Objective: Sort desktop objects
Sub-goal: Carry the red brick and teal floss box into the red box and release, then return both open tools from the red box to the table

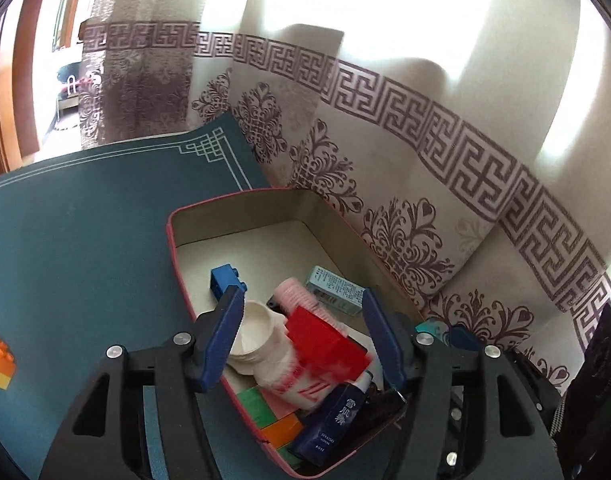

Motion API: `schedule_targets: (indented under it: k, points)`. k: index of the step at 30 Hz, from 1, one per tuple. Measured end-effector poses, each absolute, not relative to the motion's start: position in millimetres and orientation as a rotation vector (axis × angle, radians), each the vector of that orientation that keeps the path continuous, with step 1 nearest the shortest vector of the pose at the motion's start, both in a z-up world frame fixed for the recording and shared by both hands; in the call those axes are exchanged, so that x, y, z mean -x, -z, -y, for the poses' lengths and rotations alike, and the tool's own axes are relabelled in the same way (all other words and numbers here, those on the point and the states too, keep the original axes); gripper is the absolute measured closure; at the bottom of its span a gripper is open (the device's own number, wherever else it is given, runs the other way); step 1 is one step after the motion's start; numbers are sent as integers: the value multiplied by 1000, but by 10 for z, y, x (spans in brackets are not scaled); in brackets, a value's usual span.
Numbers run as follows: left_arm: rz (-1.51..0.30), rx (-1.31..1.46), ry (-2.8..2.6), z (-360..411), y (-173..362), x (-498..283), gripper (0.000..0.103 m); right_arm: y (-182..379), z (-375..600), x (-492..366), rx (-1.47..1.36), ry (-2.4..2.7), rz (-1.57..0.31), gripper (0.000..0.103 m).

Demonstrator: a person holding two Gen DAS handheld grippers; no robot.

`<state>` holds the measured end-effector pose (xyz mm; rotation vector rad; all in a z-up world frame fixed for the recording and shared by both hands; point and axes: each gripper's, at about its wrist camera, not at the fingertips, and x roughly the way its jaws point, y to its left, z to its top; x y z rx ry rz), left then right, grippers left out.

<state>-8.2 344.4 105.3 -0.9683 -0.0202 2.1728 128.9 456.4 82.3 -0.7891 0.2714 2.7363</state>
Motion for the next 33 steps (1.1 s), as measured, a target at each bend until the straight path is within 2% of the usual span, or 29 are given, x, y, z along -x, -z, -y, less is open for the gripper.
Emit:
schedule_targets:
  k: [6,13,18,33]
  points:
    - [58,974,-2234,-3228,-1072,120,38,-866,-4528,-1340,766,-2745,-268,29]
    - [-12,957,-2344,-3006,-1096,75,38,-901,-4344,-1379,762,-2790,-253,29]
    - [-16,972,-2412,-2739,-1072,85,38,-911,-4106,-1399,773,-2847,-227,24]
    - [145,1063,-2703,-1453,-974,367,38,-673,-3433,-1317,948,-2955,-192,23]
